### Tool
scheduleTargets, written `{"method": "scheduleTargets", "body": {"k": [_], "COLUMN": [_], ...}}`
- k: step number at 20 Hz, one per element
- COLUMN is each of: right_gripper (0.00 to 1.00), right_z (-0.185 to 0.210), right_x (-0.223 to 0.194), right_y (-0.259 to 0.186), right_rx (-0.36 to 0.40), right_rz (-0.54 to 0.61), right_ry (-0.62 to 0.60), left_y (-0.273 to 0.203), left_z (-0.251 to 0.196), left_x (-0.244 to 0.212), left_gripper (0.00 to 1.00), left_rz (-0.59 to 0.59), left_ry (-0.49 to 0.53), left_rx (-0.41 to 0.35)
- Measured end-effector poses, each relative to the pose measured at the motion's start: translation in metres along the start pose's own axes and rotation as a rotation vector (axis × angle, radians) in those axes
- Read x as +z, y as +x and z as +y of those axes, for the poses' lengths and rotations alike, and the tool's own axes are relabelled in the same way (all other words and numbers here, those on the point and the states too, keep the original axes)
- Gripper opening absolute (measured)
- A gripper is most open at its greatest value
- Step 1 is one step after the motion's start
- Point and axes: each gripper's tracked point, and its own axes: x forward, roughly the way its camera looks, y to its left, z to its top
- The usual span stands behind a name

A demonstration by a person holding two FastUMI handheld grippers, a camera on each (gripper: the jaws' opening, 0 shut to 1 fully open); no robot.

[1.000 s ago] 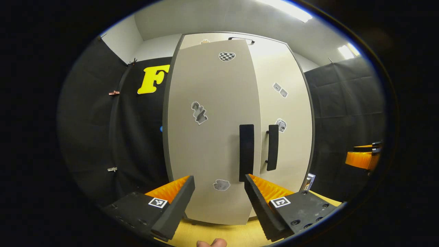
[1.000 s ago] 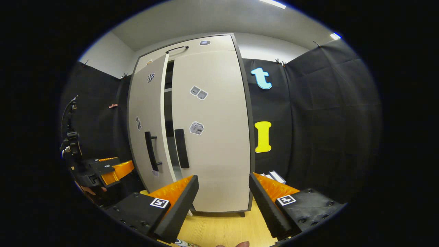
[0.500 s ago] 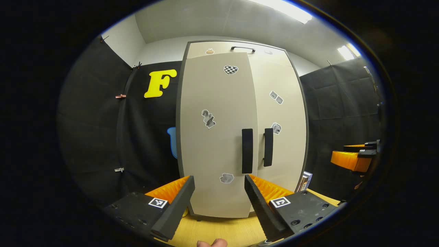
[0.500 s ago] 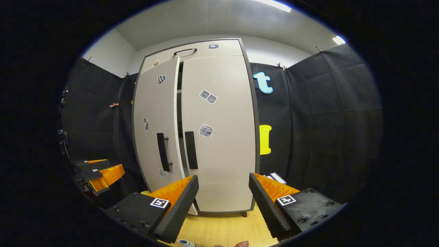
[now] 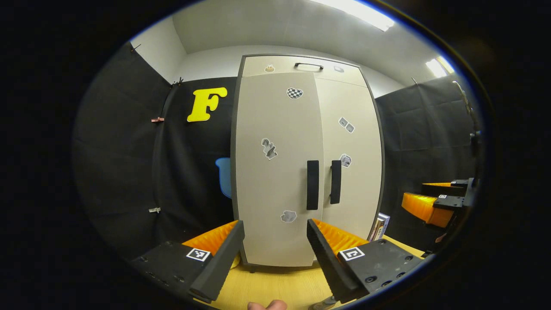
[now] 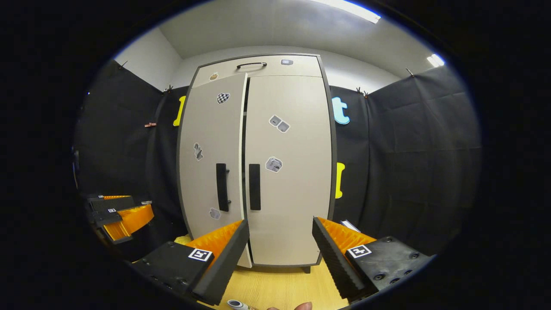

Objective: Grasp the bottle in the cabinet with the left hand and place it on the coaster, then close the right door with the right hand and the left door with the left hand.

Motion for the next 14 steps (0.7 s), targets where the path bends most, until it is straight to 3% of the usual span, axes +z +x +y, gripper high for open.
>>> {"method": "scheduleTargets", "body": {"k": [14], "right_gripper": [0.96], "right_z": [0.007], "right_x": [-0.001], "right_y": [0.0], "right_rx": [0.008], "right_rz": [0.004], "right_ry": [-0.003], "left_y": [-0.006], "left_z": [0.011], "left_x": [0.002], "left_gripper": [0.93], "left_rz": [-0.002], "left_ry": [0.005], "left_rx": [0.014]}}
